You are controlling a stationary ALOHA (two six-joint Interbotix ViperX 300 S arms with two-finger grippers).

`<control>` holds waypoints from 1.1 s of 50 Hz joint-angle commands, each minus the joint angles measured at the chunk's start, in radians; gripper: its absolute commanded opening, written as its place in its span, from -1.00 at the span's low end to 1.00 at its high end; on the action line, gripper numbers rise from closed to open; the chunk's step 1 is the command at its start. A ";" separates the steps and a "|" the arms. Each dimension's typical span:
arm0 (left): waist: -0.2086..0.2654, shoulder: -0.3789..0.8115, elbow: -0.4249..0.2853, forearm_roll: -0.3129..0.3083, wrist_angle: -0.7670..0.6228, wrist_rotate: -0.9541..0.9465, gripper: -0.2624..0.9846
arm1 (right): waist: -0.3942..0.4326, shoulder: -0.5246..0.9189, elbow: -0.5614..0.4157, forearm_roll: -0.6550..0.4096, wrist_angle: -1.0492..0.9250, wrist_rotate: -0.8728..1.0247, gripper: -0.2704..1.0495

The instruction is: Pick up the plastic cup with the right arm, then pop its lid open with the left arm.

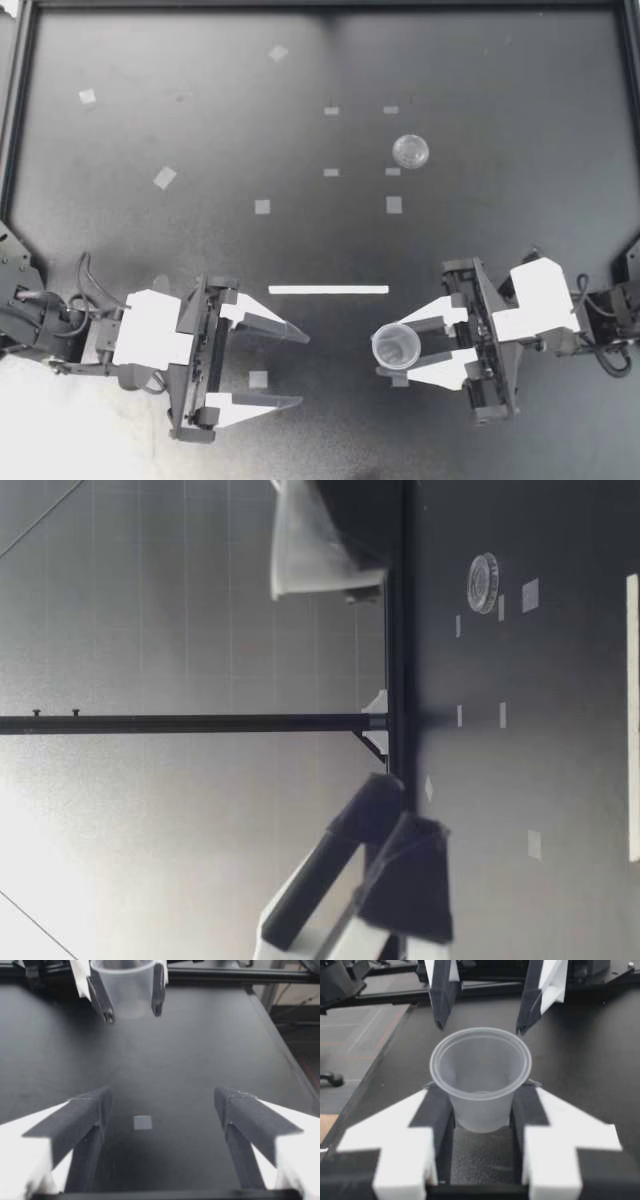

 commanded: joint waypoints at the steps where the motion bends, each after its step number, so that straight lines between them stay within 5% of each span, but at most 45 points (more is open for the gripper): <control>1: 0.002 -0.023 -0.009 0.000 -0.003 0.002 0.60 | 0.006 -0.003 -0.017 -0.002 -0.011 0.000 -0.12; 55: 0.002 -0.008 -0.018 0.000 0.025 0.011 0.60 | 0.006 0.041 -0.043 -0.009 0.011 -0.003 -0.12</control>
